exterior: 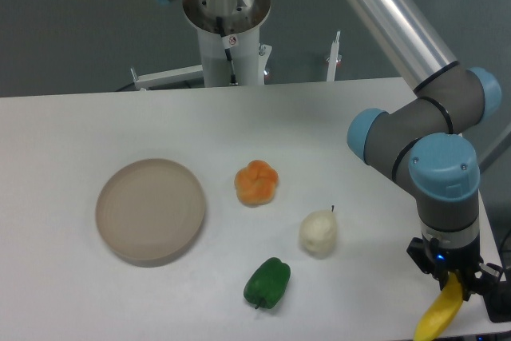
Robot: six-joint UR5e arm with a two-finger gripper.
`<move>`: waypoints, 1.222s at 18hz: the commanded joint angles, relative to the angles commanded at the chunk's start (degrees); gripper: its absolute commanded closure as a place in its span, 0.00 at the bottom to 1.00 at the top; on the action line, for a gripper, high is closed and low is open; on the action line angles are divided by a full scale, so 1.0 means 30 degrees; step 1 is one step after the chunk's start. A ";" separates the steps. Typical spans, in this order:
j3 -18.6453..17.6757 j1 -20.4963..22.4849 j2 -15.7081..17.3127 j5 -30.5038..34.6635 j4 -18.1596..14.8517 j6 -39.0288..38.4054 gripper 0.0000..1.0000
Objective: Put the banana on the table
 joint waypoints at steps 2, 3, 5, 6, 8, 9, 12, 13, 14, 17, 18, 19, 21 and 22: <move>-0.0087 -0.0029 -0.0001 0.0000 0.0000 -0.0029 0.74; -0.0116 -0.0029 0.0028 0.0000 0.0000 -0.0029 0.74; -0.0146 -0.0029 0.0058 0.0000 0.0000 -0.0029 0.74; -0.0146 -0.0029 0.0087 0.0000 0.0000 -0.0058 0.74; -0.0175 -0.0029 0.0146 -0.0058 -0.0029 -0.0058 0.74; -0.0175 -0.0029 0.0146 -0.0030 -0.0029 -0.0059 0.74; -0.0233 -0.0029 0.0146 -0.0029 -0.0029 -0.0030 0.74; -0.0234 -0.0029 0.0146 -0.0029 -0.0029 -0.0029 0.74; -0.0234 -0.0029 0.0146 -0.0029 -0.0029 -0.0029 0.74; -0.0234 -0.0058 0.0233 0.0058 -0.0029 -0.0029 0.74; -0.0234 -0.0059 0.0263 0.0059 -0.0029 -0.0029 0.74; -0.0292 -0.0088 0.0321 0.0088 -0.0058 -0.0029 0.74; -0.0380 -0.0175 0.0613 0.0117 -0.0175 -0.0117 0.74; -0.0525 -0.0176 0.0789 0.0088 -0.0205 -0.0233 0.74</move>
